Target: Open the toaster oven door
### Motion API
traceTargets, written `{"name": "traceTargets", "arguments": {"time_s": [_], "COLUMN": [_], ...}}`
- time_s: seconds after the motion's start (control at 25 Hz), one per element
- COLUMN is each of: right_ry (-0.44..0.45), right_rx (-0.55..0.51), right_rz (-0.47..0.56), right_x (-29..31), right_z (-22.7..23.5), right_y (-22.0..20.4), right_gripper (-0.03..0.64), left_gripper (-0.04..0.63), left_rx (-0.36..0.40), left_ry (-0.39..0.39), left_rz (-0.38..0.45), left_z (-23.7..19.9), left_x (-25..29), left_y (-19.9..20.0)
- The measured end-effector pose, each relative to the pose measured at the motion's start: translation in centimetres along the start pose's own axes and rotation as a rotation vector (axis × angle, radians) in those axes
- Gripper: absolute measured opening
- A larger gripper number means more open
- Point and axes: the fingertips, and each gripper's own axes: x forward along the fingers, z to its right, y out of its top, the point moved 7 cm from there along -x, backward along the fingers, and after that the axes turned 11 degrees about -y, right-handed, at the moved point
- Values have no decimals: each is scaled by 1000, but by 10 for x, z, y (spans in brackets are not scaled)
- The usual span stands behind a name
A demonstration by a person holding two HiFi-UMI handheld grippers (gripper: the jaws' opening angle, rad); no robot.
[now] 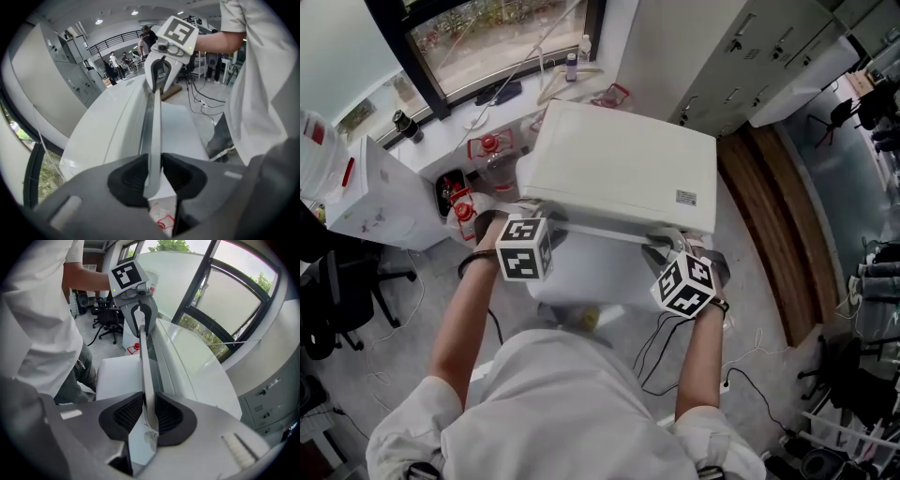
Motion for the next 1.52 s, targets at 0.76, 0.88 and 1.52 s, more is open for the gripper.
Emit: {"name": "traceTargets", "arguments": {"time_s": [0.76, 0.88, 1.52], "right_ry": [63, 53, 24], "right_rx": [-45, -47, -131], "right_rz": [13, 22, 85], "right_x": [0, -2, -13], "right_z": [-2, -8, -54], "right_y": [-5, -6, -18], "right_gripper": [74, 74, 71], "left_gripper": [83, 83, 84], "left_rx": [19, 14, -13], "left_ry": [22, 33, 132], "left_rz": [-53, -59, -122], "left_z": [8, 15, 64], "left_x": [7, 8, 23], "left_y": [7, 8, 11]}}
